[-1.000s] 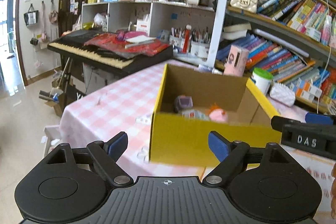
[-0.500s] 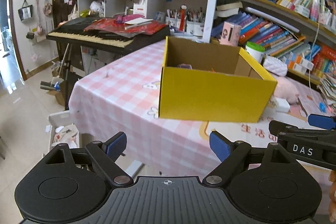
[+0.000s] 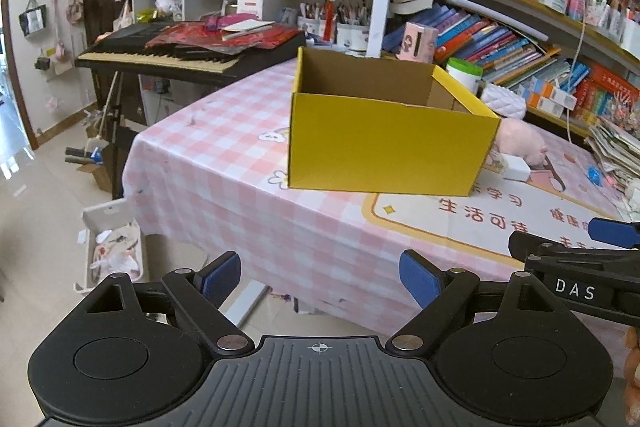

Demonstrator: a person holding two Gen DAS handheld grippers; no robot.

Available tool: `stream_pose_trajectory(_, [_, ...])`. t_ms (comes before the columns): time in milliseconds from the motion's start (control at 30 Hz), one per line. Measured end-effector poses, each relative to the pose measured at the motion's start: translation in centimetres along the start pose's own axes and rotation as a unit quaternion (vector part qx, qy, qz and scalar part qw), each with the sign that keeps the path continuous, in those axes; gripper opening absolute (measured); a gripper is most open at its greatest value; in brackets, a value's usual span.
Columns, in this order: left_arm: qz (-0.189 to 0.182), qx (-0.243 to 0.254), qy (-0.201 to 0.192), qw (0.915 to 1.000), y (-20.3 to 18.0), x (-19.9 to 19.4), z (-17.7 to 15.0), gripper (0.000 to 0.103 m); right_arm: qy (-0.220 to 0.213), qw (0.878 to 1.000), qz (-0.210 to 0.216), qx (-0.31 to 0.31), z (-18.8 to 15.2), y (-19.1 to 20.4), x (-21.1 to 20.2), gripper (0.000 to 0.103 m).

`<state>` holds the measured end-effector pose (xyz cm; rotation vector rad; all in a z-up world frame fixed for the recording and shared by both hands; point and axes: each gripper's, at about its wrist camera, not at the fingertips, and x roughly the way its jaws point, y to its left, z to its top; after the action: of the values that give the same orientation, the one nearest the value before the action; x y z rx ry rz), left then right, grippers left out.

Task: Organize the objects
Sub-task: 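Withdraw both open tools up out of the yellow box, then move the left tool toward the white charger while the right tool approaches the blue plastic bag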

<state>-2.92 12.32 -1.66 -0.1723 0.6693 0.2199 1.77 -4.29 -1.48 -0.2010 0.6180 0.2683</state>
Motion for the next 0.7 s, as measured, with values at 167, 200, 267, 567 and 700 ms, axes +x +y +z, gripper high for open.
stream_pose_trajectory(167, [-0.016,0.008,0.002,0.9998,-0.9,0.2,0.0,0.089,0.005,1.0,-0.015,0.005,-0.4,-0.8,-0.4,0.089])
stream_pose_trajectory(200, [-0.021,0.012,0.003,0.9997,-1.1,0.3,-0.1,0.089,0.005,1.0,-0.019,0.007,-0.5,-1.1,-0.5,0.089])
stream_pose_trajectory(267, [-0.031,0.019,0.006,0.9993,-1.7,0.4,-0.1,0.089,0.007,0.999,-0.028,0.013,-0.7,-1.6,-0.7,0.09])
stream_pose_trajectory(567, [-0.07,0.043,0.014,0.9965,-4.2,1.3,0.0,0.089,0.019,0.997,-0.069,0.039,-1.7,-4.2,-1.2,0.09])
stream_pose_trajectory(700, [-0.086,0.057,0.019,0.9945,-5.7,1.9,0.1,0.089,0.025,0.995,-0.086,0.052,-2.2,-5.6,-1.3,0.09])
